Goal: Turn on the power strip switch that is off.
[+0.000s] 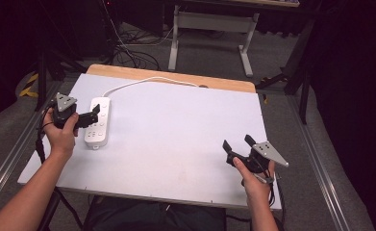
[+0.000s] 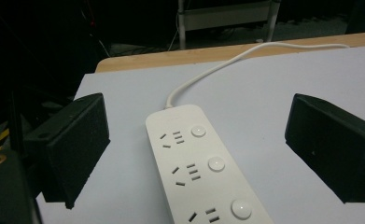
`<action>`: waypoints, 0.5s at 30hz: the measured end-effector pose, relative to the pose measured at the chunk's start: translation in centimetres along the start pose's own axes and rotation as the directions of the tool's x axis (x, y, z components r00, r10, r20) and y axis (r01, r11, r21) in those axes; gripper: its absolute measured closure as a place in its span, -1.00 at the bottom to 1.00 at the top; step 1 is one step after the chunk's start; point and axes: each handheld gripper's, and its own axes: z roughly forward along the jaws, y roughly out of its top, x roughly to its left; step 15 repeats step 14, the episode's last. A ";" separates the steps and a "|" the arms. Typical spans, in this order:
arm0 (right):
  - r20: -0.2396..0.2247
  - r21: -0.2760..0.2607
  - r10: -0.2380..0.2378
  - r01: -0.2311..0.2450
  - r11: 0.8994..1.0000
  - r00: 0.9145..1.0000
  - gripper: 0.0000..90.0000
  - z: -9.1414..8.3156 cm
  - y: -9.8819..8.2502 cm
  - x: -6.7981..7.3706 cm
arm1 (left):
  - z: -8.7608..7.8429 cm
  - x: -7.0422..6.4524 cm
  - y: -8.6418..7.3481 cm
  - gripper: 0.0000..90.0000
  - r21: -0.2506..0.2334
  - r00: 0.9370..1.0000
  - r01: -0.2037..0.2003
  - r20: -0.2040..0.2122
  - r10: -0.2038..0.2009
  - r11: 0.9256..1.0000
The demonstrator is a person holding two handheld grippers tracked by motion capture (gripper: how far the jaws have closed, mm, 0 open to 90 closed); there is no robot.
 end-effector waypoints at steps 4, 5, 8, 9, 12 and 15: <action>0.000 0.000 0.002 -0.002 1.000 1.000 -0.73 0.0 0.0 0.0 | 0.1 0.0 0.0 -0.84 0.004 1.000 0.000 0.001 0.000 1.000; 0.002 0.000 0.002 -0.002 1.000 1.000 -0.73 0.0 0.0 0.0 | 0.1 0.0 0.0 -0.84 0.002 1.000 0.001 0.001 -0.001 1.000; 0.002 0.000 0.003 -0.003 1.000 1.000 -0.73 -0.1 0.0 0.0 | 0.1 -0.1 0.0 -0.84 0.003 1.000 0.002 0.002 -0.002 1.000; 0.002 -0.001 0.002 -0.002 1.000 1.000 -0.73 -0.1 0.0 0.0 | 0.1 -0.1 0.0 -0.84 0.003 1.000 0.002 0.004 -0.002 1.000; 0.003 -0.001 0.002 -0.002 1.000 1.000 -0.73 -0.1 0.0 -0.1 | 0.2 -0.1 0.0 -0.84 0.004 1.000 0.004 0.004 -0.004 1.000; 0.005 -0.001 0.006 -0.006 1.000 1.000 -0.73 0.0 0.0 -0.1 | 0.2 -0.1 0.0 -0.84 0.008 1.000 0.003 0.003 -0.003 1.000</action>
